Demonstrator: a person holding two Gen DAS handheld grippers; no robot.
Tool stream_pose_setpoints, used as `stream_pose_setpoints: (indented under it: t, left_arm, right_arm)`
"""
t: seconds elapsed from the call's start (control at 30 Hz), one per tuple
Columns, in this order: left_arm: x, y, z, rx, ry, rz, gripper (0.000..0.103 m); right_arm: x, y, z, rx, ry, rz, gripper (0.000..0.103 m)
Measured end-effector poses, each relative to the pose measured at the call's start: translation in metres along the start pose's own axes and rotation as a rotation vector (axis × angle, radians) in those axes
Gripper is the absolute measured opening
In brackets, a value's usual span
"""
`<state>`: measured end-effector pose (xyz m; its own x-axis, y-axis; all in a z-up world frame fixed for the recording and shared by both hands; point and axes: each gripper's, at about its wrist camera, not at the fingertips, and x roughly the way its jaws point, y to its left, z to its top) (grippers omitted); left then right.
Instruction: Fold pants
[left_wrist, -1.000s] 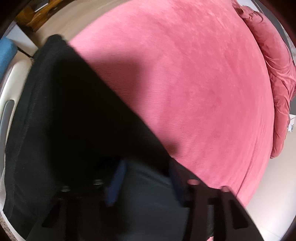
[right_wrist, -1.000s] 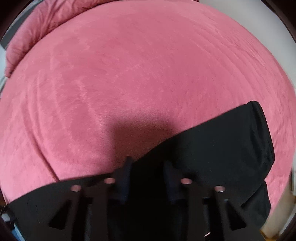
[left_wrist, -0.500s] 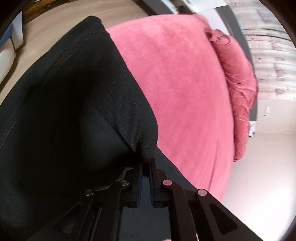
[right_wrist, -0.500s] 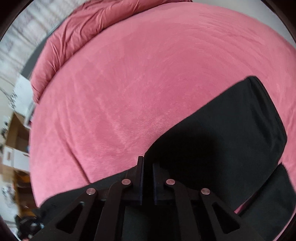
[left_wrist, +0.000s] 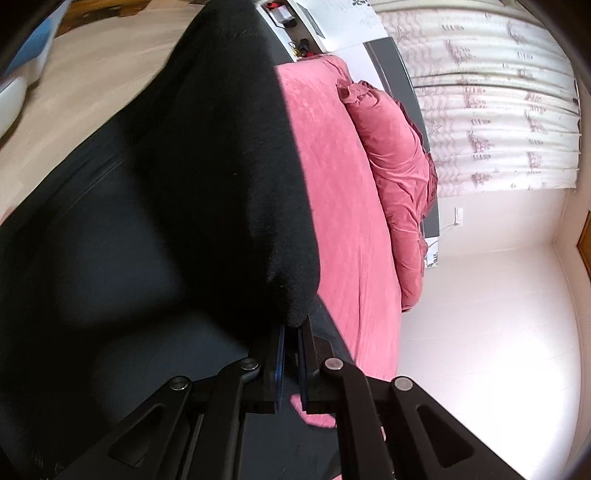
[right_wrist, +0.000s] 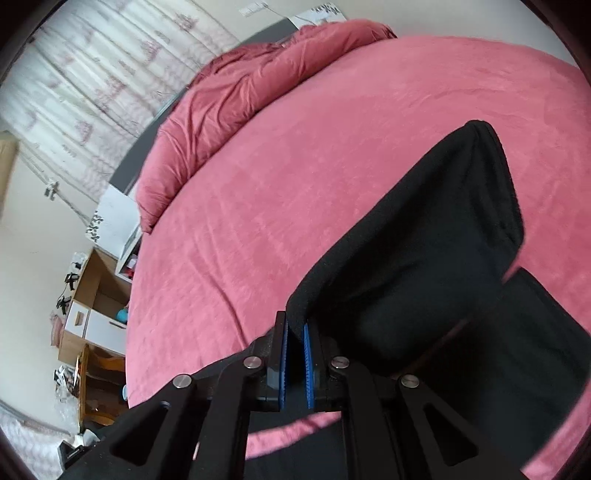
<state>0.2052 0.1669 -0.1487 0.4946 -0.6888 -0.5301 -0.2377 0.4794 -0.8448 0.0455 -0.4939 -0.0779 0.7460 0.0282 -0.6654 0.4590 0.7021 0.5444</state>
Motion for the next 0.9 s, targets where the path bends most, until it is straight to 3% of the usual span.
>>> stream_pose_setpoints:
  t: [0.2,0.3,0.47,0.53,0.6,0.63,0.67,0.73,0.8,0.9]
  left_arm:
    - [-0.037,0.042,-0.047,-0.057,-0.036,-0.033,0.006]
    - [-0.034,0.05,-0.06,-0.087,-0.064,-0.036,0.005]
    - [-0.042,0.072,-0.079,-0.049,-0.082,-0.015,0.006]
    - [-0.042,0.079,-0.083,-0.03,-0.096,-0.008,0.006]
    - [-0.038,0.078,-0.083,-0.031,-0.102,-0.025,0.018]
    - [-0.036,0.077,-0.082,-0.036,-0.104,-0.037,0.024]
    - [-0.037,0.078,-0.083,-0.048,-0.11,-0.07,0.032]
    - [-0.044,0.078,-0.088,-0.059,-0.131,-0.115,0.041]
    - [-0.049,0.077,-0.09,-0.075,-0.171,-0.157,0.065]
    - [-0.05,0.077,-0.089,-0.107,-0.197,-0.169,0.073]
  right_arm:
    - [-0.031,-0.029,-0.039,0.037,-0.033,0.031,0.007]
    - [-0.033,-0.046,-0.059,0.076,-0.043,0.039,0.007]
    - [-0.025,-0.088,-0.1,0.2,-0.009,0.067,0.009]
    - [-0.019,-0.099,-0.112,0.234,0.011,0.034,0.012]
    - [-0.021,-0.114,-0.125,0.306,0.001,0.098,0.014]
    - [-0.025,-0.118,-0.13,0.335,-0.014,0.112,0.023]
    - [-0.029,-0.122,-0.133,0.361,-0.032,0.127,0.045]
    - [-0.039,-0.127,-0.137,0.403,-0.085,0.183,0.069]
    - [-0.047,-0.129,-0.138,0.422,-0.124,0.202,0.074]
    - [-0.049,-0.127,-0.135,0.406,-0.158,0.241,0.074]
